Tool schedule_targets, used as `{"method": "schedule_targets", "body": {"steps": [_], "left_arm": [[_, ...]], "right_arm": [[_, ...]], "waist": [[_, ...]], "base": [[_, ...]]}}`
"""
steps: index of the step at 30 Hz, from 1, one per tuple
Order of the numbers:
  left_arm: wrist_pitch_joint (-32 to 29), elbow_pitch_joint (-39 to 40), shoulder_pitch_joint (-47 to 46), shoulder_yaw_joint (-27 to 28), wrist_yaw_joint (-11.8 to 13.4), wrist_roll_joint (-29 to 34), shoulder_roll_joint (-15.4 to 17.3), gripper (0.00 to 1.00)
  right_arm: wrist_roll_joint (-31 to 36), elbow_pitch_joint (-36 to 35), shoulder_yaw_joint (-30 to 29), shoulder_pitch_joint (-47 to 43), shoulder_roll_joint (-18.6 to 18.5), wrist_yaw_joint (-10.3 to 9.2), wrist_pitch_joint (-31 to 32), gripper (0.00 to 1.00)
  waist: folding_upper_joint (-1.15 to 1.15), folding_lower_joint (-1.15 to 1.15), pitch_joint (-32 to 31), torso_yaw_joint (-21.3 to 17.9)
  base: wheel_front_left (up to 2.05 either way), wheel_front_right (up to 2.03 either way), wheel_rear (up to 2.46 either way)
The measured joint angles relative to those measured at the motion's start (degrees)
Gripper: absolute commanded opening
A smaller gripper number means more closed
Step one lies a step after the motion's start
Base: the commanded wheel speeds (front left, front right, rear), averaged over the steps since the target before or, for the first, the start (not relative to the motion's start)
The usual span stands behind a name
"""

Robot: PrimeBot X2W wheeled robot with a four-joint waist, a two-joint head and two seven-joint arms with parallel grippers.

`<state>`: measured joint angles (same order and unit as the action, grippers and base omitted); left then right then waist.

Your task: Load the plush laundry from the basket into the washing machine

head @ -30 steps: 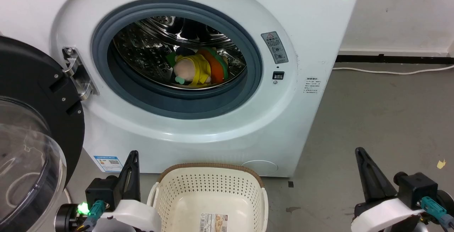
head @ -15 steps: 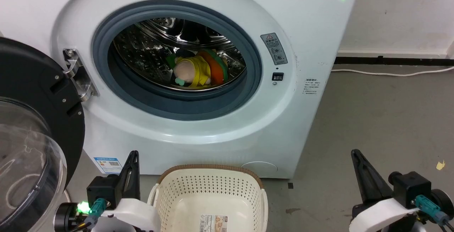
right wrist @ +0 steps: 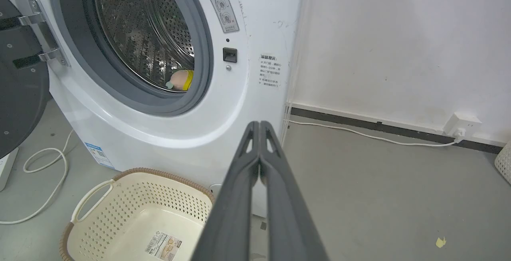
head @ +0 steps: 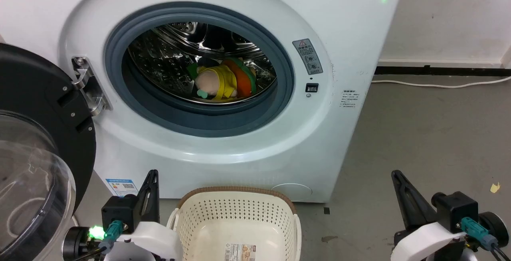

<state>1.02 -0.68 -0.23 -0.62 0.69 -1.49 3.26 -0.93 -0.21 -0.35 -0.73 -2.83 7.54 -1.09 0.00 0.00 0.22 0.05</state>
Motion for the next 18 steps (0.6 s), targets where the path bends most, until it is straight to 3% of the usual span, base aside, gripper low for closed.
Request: {"method": "schedule_targets", "body": {"steps": [18], "left_arm": [[-1.00, 0.41, 0.00, 0.53, -0.36, 1.35, -0.37, 0.00]], "right_arm": [[0.49, 0.07, 0.37, 0.05, 0.00, 0.00, 1.04, 0.00]], "waist": [[0.00, 0.00, -0.23, -0.05]], "base": [[0.00, 0.00, 0.00]]}}
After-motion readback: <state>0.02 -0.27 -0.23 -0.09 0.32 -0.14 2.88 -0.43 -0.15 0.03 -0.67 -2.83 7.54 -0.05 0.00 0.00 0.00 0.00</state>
